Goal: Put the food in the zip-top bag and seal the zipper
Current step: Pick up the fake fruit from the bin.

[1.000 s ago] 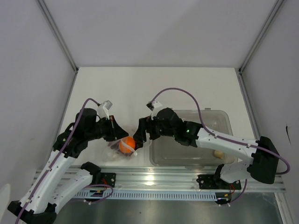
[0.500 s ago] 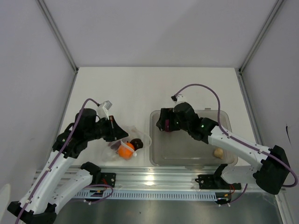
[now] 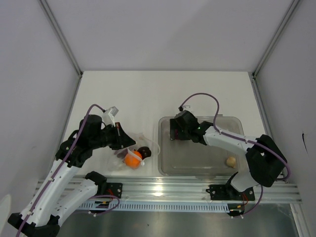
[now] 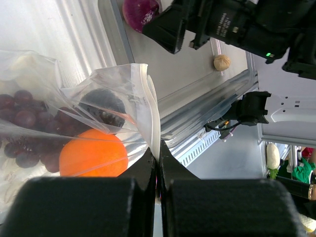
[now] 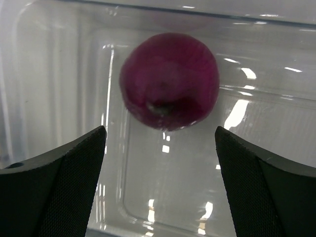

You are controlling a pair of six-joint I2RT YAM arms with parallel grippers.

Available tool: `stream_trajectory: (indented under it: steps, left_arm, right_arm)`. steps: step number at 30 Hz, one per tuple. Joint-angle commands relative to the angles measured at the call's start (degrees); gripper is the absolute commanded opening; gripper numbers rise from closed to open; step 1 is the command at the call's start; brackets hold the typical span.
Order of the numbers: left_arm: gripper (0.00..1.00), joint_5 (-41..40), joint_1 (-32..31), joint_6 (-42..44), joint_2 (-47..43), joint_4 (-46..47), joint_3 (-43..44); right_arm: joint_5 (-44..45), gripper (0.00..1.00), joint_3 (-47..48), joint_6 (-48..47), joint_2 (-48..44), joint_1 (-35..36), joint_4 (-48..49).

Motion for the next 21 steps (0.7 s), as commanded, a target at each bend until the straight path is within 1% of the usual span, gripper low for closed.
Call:
stream_trajectory:
  steps: [1, 4, 7, 13, 16, 19, 21]
  left_arm:
    - [0.01, 1.24, -0.37, 0.04, -0.24, 2.60, 0.77]
    - [0.01, 1.41, -0.37, 0.04, -0.15, 2.77, 0.58]
    - [0.01, 1.41, -0.37, 0.22, -0.07, 2.86, 0.67]
    - [0.01, 1.33, -0.37, 0.39, 0.20, 2.69, 0.50]
    - [0.01, 1.24, -0.37, 0.48, 0.02, 2.69, 0.41]
    - [0.01, 1.33, -0.37, 0.48, 0.28, 2.95, 0.15]
    - [0.01, 1.33, -0.37, 0.48, 0.46, 2.95, 0.06]
  right_arm:
    - [5.50, 0.92, 2.94, -0.24, 2.89, -0.14, 0.43]
    - [7.09, 0.92, 3.39, -1.20, 5.36, -0.06, 1.48]
    - [7.00, 0.93, 3.21, -2.87, 7.38, -0.23, 5.17]
    - [6.22, 0.92, 4.36, -4.19, 11.68, -0.50, 8.24]
    - [5.69, 0.87, 4.27, -4.63, 12.83, -0.58, 9.39]
    - [5.68, 0.71, 3.48, -4.90, 12.40, -0.15, 10.27]
    - [5.60, 0.64, 2.78, -5.07, 11.26, 0.03, 10.71]
